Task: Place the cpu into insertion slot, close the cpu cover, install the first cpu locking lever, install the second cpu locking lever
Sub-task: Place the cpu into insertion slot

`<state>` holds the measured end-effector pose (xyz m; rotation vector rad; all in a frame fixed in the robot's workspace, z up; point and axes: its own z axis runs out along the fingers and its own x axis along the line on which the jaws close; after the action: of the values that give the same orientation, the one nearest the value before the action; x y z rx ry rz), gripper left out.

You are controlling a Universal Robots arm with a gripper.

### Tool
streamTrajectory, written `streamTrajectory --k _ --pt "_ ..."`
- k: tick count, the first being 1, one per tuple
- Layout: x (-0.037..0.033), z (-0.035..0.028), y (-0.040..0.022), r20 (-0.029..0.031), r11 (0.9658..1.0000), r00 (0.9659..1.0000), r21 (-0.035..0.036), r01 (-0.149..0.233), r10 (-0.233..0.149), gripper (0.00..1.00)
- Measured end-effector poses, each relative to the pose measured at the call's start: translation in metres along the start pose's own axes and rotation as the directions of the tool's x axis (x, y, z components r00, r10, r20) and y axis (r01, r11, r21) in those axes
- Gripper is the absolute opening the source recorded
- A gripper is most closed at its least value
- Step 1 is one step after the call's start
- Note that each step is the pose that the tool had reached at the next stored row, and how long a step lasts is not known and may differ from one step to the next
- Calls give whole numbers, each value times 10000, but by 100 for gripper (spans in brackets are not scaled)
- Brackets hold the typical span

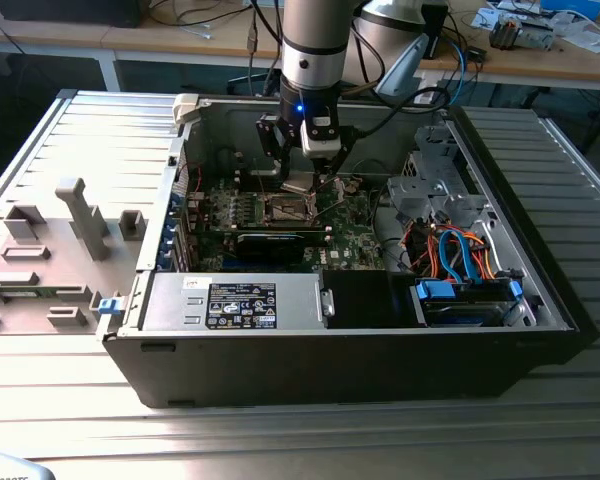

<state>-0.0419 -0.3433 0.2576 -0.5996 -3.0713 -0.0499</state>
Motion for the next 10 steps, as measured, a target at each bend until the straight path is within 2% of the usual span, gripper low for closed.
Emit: streamTrajectory --k 10 --pt "0 2 0 1 10000 10000 -1 -37 37 54"
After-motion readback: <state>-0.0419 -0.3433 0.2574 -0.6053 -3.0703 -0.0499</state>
